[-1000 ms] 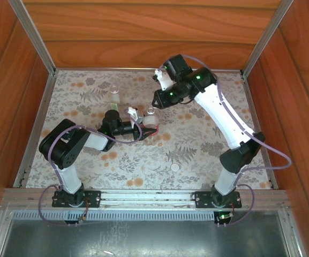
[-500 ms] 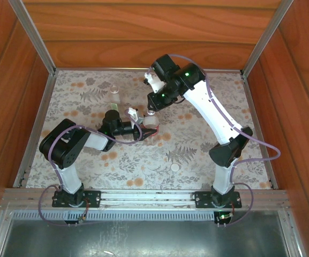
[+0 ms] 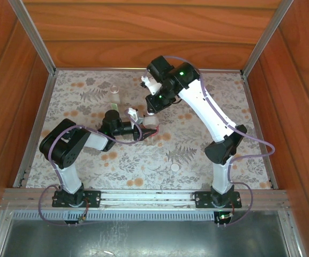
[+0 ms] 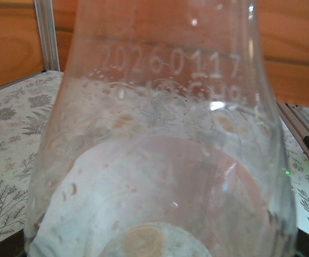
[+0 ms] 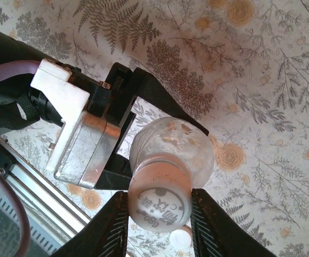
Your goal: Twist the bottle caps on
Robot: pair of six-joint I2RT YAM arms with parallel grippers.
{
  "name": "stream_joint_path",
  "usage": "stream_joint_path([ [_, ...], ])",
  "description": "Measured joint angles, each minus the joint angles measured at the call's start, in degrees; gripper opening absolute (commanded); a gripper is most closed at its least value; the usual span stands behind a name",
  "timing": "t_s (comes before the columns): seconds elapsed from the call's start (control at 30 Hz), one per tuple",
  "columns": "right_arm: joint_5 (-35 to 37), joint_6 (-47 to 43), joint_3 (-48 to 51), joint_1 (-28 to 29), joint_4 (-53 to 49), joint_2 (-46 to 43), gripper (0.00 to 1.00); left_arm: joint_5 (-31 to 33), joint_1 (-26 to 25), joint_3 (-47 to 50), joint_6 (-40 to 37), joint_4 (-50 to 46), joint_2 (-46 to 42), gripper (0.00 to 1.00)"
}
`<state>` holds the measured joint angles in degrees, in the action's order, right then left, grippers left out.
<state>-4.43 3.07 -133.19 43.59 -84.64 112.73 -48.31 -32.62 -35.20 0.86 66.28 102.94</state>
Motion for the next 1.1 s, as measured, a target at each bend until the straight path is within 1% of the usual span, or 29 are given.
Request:
stream_joint_path([
  [0.2, 0.72, -0.02, -1.22, 0.39, -1.11, 0.55, 0.32, -0.11, -0.02, 0.00, -0.15, 0.02, 0.02, 0.68],
  [0.37, 1.97, -0.02, -6.40, 1.01, -4.39, 3.56, 0.31, -0.09, 0.00, 0.00, -0.24, 0.04, 0.02, 0.68],
  [0.67, 6.45, 0.00, -9.38, 3.34, -7.17, 4.92, 0.31, -0.63, 0.02, 0.00, -0.44, 0.39, 0.28, 0.68],
  [0.9, 10.34, 0.52, -12.04, 4.87, -7.23, 6.82, 0.31, -0.85, 0.37, -0.24, -0.35, 0.63, 0.61, 0.67],
  [1.1, 11.80, 2.32, -12.81, 5.18, -7.23, 7.48, 0.29, -0.72, 0.37, -0.55, -0.39, 0.59, 0.87, 0.67],
])
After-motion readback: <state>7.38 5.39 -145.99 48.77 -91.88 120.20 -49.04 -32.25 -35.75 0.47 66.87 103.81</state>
